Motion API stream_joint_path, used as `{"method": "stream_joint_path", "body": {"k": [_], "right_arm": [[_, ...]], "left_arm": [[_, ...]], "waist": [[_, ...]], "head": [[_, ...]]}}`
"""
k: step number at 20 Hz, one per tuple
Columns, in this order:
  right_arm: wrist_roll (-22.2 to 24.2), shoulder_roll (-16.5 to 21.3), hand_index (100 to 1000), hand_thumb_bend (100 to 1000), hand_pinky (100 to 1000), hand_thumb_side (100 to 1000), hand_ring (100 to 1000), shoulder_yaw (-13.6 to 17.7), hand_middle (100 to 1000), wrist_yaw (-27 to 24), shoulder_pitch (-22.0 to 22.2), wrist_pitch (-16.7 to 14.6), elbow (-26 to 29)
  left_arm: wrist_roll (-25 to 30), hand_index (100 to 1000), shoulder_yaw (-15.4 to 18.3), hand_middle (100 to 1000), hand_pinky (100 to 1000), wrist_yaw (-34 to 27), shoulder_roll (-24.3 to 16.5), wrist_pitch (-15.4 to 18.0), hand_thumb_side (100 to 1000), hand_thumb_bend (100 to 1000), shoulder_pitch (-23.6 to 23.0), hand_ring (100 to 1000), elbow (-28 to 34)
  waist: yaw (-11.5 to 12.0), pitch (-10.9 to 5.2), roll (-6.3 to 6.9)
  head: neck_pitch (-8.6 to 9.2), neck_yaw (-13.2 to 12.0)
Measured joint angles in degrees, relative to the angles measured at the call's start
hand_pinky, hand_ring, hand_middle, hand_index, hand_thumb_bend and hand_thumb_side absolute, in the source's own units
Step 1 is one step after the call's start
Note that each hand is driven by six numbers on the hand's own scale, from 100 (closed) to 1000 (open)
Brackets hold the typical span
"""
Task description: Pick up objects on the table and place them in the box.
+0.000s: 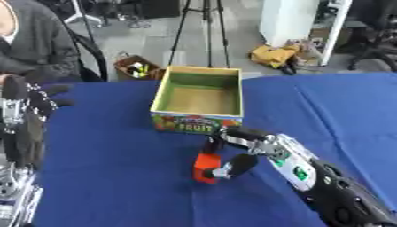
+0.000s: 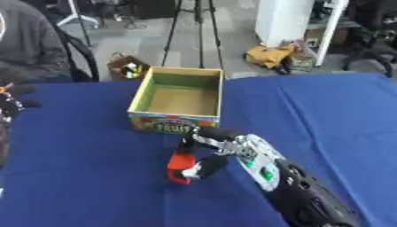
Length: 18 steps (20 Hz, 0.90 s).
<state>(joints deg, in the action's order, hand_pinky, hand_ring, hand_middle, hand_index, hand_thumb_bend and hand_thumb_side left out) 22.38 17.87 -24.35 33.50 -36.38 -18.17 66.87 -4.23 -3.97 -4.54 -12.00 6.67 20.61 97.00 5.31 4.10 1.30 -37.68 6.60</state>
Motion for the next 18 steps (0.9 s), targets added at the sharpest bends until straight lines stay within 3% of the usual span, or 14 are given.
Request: {"method": "stream_joint_path", "body": {"k": [4, 8, 9, 10, 11, 12, 16, 18], "right_arm": [[-2.33, 0.00, 569, 104, 590, 456, 576, 0.16, 408, 0.96, -0.18, 0.98, 0.00], [-4.36, 0.00, 564, 100, 586, 451, 571, 0.18, 403, 2.07, -0.13, 1.91, -0.03], [-4.69, 0.00, 601, 194, 595, 506, 581, 0.16, 436, 2.28, -0.08, 2.03, -0.06], [-4.90, 0.00, 601, 194, 595, 506, 581, 0.14, 436, 2.42, 0.01, 2.07, -0.08], [-5.01, 0.00, 652, 336, 607, 574, 599, 0.05, 483, 2.64, 0.07, 2.04, -0.15], [-5.05, 0.00, 680, 385, 615, 613, 611, -0.02, 513, 2.79, 0.07, 1.95, -0.20], [-4.01, 0.01, 828, 538, 648, 717, 680, -0.05, 677, 3.22, 0.12, 1.16, -0.24], [-2.82, 0.02, 828, 538, 648, 717, 680, -0.06, 677, 3.26, 0.14, 1.10, 0.27]], "left_arm": [[0.00, 864, 0.00, 775, 639, 0.00, 0.01, 0.00, 967, 544, 0.00, 739, -0.02], [0.00, 864, 0.00, 775, 639, 0.00, 0.02, 0.00, 967, 544, 0.00, 739, -0.02], [0.00, 864, 0.00, 775, 639, 0.00, 0.02, 0.00, 967, 544, 0.00, 740, -0.02], [0.00, 864, 0.00, 775, 639, 0.00, 0.02, 0.00, 967, 544, 0.00, 740, -0.02], [0.00, 864, 0.00, 775, 639, 0.00, 0.02, 0.00, 967, 542, 0.00, 740, -0.02], [0.00, 864, 0.00, 775, 639, 0.00, 0.02, 0.00, 968, 543, 0.00, 740, -0.03], [0.00, 864, 0.00, 776, 639, 0.00, 0.02, 0.00, 968, 543, 0.00, 740, -0.03], [0.00, 864, 0.00, 776, 639, 0.00, 0.02, 0.00, 968, 543, 0.00, 740, -0.04]], "waist": [[-0.02, -0.02, -0.02], [-0.04, -0.02, -0.07], [-0.06, -0.02, -0.07], [-0.10, -0.02, -0.08], [-0.15, -0.02, -0.09], [-0.17, -0.02, -0.10], [-0.33, 0.00, -0.10], [-0.44, 0.01, -0.09]], "head": [[0.00, 0.00], [0.00, 0.00], [0.00, 0.00], [0.00, 0.00], [0.00, 0.00], [0.00, 0.00], [0.00, -0.02], [0.00, -0.04]]}}
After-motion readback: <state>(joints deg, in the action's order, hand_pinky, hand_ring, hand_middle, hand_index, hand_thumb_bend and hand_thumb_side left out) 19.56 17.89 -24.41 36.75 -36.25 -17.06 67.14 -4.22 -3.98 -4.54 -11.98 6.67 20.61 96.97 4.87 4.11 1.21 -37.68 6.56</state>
